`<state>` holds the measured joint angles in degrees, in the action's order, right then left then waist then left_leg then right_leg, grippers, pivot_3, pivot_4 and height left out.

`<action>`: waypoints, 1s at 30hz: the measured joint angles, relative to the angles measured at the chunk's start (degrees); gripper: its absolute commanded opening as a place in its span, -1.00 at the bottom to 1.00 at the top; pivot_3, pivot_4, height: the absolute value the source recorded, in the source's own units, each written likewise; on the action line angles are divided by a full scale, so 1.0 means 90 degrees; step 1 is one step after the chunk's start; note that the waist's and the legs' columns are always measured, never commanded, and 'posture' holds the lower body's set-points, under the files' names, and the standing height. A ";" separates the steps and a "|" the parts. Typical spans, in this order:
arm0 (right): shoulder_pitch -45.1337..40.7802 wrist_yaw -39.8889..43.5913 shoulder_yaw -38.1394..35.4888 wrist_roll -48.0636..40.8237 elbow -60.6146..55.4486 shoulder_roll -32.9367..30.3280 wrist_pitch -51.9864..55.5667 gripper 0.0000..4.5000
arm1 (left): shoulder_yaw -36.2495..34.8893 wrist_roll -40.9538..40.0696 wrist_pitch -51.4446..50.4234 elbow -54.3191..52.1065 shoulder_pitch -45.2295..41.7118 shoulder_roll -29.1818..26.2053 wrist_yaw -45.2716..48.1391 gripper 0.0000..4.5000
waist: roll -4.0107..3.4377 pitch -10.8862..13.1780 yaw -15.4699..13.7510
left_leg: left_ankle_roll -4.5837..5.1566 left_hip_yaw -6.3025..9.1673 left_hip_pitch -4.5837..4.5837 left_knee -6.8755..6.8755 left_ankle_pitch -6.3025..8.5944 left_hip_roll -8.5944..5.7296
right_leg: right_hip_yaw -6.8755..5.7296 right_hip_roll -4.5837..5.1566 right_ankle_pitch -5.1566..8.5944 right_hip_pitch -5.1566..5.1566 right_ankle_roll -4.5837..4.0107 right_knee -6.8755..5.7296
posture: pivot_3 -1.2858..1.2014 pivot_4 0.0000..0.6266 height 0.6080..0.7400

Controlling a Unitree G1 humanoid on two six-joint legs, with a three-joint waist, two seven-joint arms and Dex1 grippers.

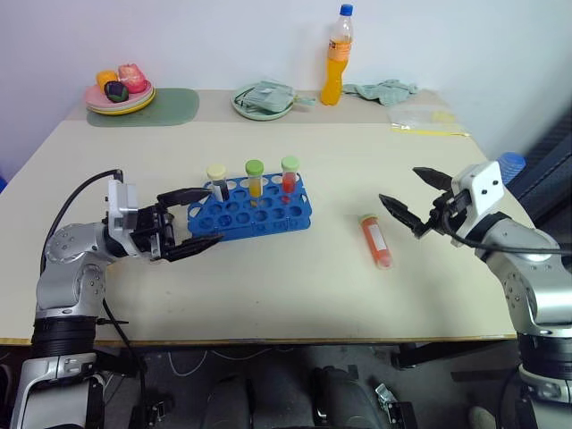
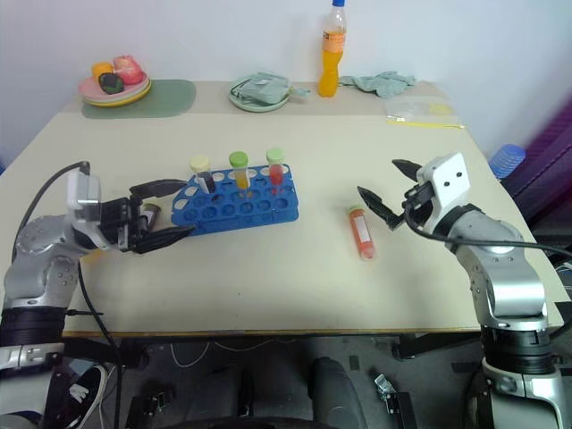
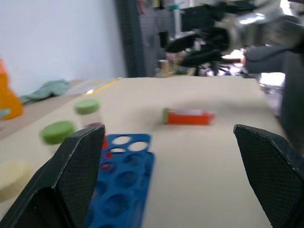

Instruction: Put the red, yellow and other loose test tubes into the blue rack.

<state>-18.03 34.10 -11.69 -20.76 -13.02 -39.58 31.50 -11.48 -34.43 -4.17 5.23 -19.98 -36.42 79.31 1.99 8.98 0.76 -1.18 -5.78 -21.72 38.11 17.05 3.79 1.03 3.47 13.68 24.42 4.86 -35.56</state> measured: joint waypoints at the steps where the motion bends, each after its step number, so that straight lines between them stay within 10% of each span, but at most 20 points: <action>1: -0.0098 -0.0158 -0.0006 -0.0022 0.0000 -0.0010 0.0401 1.00 | 0.0034 0.0006 -0.0029 -0.0030 0.0033 -0.0004 0.0001 0.99 | 0.0000 0.0000 -0.0003 | 0.0000 0.0000 0.0000 0.0000 0.0000 0.0000 | 0.0000 0.0002 0.0000 0.0000 0.0000 0.0000 | 0.03 -0.52 1.00; 13: -0.2231 -0.2295 -0.0109 -0.0788 -0.0736 0.1271 0.6450 1.00 | 0.0439 0.0098 0.0064 -0.0453 0.0057 0.0448 -0.0359 0.99 | -0.0005 -0.0003 -0.0002 | 0.0001 0.0008 -0.0024 -0.0001 0.0000 0.0000 | -0.0006 0.0004 0.0000 0.0015 -0.0001 0.0003 | 0.03 -0.52 1.00; 30: -0.2502 -0.4837 0.0670 -0.2359 0.0995 0.1074 0.6740 1.00 | 0.0679 0.0219 0.0149 -0.0998 0.0804 0.0642 -0.0836 0.99 | -0.0006 -0.0004 0.0041 | 0.0005 0.0018 -0.0061 0.0005 0.0001 -0.0006 | -0.0008 0.0006 -0.0005 0.0033 0.0005 0.0021 | 0.03 -0.52 1.00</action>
<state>-40.54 -9.44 -5.66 -42.00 -4.06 -29.91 92.16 -5.36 -32.45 -2.83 -3.76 -12.74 -30.64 71.79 1.94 8.94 1.13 -1.13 -5.62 -22.27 38.16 17.07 3.74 0.96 3.52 13.64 24.71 4.90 -35.38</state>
